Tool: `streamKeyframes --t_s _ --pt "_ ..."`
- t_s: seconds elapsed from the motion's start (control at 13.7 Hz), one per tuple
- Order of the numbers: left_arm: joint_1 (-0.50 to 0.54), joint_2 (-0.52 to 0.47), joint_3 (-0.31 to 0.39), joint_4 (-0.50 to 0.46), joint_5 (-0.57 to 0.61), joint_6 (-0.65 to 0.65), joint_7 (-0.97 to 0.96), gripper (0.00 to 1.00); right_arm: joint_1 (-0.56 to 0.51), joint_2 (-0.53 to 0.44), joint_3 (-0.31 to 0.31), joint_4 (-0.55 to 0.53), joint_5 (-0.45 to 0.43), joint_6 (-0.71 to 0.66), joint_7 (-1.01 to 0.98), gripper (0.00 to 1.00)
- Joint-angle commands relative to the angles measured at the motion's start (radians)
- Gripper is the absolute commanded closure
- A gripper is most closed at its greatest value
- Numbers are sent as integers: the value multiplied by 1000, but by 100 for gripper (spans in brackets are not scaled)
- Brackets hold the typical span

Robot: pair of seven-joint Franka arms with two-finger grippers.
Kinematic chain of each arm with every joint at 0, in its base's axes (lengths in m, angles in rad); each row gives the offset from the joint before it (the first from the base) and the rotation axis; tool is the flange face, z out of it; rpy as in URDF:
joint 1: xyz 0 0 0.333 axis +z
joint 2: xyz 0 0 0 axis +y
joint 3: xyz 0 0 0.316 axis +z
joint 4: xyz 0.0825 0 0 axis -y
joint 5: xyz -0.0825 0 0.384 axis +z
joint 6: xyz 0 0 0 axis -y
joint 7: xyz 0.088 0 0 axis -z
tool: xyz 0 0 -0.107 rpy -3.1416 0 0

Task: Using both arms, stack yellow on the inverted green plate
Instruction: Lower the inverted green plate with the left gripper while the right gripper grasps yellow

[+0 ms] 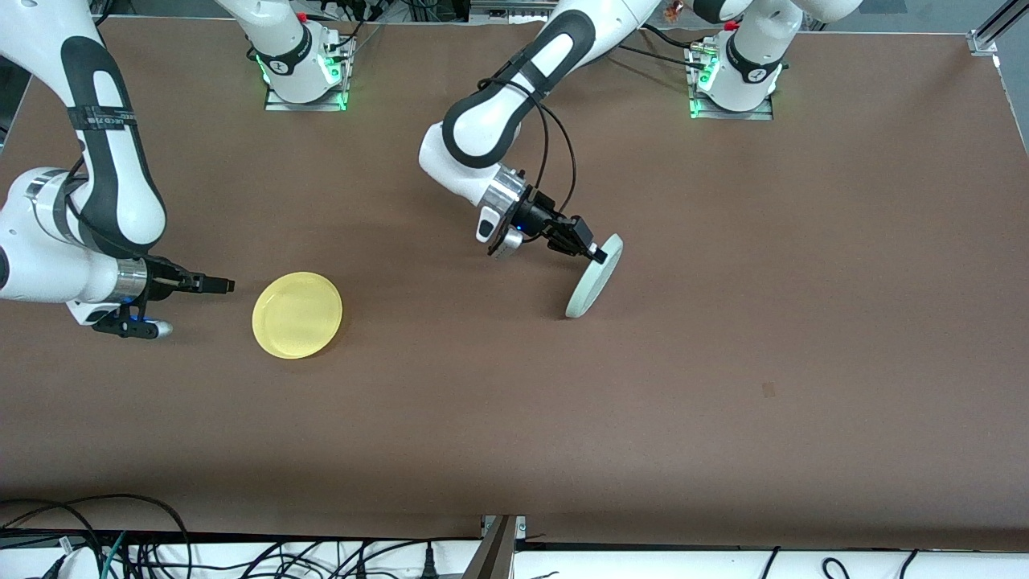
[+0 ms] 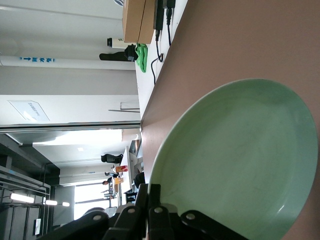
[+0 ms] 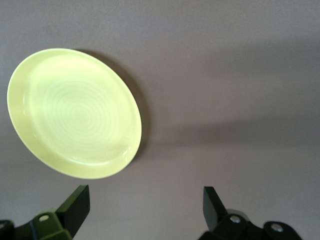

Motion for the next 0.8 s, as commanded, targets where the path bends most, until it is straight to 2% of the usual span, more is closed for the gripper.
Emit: streamKeyframes --t_s 0.0,0.44,0.51,0.58,0.73 --pt "-30 43 16 50 26 -24 -17 100 -11 11 9 -52 71 75 4 0" --pt "-44 53 7 79 -16 26 -42 100 -11 80 18 -92 104 248 -2 0" --pt "-43 47 7 83 -46 45 -42 62 -11 89 19 -101 104 278 -13 0" --pt "-43 40 7 83 -83 51 -42 1 -11 94 22 -108 105 308 -22 0" --pt "-43 46 5 121 -155 86 -60 0 -9 106 24 -123 130 348 -48 0"
